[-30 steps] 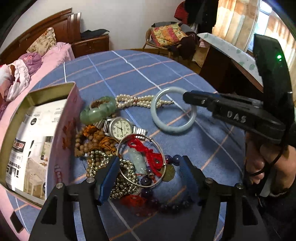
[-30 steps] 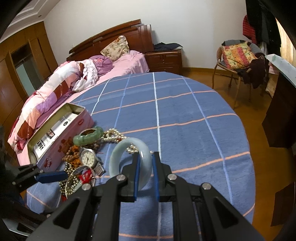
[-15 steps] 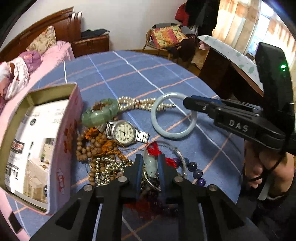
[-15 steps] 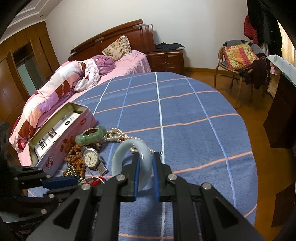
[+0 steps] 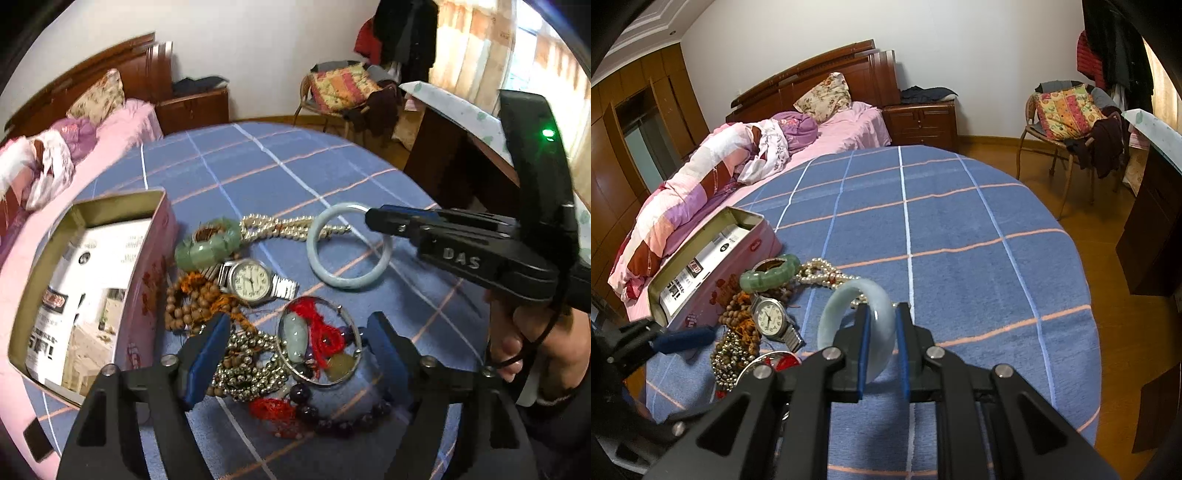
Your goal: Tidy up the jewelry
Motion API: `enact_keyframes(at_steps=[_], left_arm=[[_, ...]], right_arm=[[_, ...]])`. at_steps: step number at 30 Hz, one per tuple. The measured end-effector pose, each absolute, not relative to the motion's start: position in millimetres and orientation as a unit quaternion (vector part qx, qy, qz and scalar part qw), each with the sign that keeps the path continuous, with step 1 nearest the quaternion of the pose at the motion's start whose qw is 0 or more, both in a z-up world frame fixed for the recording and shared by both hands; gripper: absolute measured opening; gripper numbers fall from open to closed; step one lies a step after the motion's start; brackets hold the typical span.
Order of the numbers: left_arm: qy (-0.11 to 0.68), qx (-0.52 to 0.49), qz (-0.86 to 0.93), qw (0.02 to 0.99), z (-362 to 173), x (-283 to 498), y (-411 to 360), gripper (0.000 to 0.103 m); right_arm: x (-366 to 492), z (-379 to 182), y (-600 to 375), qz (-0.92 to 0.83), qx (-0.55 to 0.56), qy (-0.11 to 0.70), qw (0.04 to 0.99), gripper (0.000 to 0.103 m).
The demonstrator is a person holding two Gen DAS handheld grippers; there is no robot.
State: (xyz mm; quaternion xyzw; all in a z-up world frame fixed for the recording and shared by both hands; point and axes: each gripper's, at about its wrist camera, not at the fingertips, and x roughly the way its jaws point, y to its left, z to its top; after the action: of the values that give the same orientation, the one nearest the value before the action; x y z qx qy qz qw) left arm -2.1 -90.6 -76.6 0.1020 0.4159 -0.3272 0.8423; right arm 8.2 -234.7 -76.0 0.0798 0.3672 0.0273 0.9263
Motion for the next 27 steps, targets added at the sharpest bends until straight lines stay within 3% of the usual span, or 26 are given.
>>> enact_keyframes(at_steps=[14, 16, 27], left_arm=[[0.453, 0.137, -0.341, 0.813, -106.5, 1.2, -115.2, 0.077], [0.453, 0.135, -0.34, 0.813, -106.1, 3.2, -112.8, 0.061], [0.394, 0.13, -0.335, 0.846, -62.6, -5.0, -90.4, 0.061]], right_arm=[[7.8, -75.6, -235.5, 0.026, 0.08, 0.365, 0.927, 0.017], [8.2, -75.8, -235.8, 0.026, 0.08, 0.365, 0.927, 0.017], [8.0, -74.6, -230.9, 0.029, 0.081, 0.363, 0.928, 0.017]])
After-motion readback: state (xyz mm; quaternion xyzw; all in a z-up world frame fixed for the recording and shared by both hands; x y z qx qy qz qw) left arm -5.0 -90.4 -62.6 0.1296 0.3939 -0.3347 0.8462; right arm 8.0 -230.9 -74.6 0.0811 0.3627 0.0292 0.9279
